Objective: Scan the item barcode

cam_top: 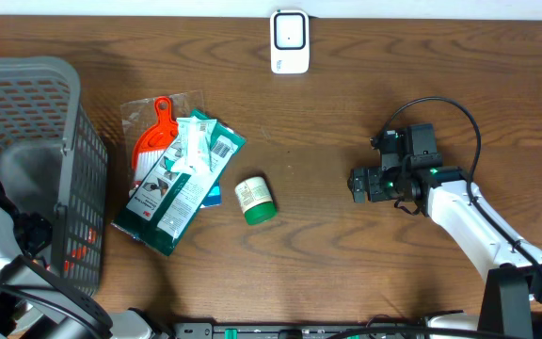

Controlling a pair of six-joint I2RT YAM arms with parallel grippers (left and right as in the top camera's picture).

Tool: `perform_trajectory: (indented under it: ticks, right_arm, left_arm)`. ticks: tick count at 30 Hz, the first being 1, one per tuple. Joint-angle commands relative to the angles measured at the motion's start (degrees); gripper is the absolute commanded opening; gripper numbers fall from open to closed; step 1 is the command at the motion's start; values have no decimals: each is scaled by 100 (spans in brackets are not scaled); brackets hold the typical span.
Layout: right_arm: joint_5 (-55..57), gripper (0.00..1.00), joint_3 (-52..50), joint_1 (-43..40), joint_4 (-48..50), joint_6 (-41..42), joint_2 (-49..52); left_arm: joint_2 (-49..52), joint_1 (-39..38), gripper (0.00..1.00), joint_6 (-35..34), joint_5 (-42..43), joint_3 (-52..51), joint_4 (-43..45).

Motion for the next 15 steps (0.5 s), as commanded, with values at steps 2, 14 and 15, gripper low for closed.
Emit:
perform_trajectory:
  ticks: [2,14,15]
  right_arm:
    - [-31,99,-31,55,-2,-74,20]
    - [13,99,-31,55,-7,-116,20]
    - [13,99,-31,55,-7,-116,20]
  left_arm:
    - [317,44,100,50,28,-109,-57]
    - [1008,33,99,-98,24,-48,-138]
    - [1008,33,100,-98,24,-48,-138]
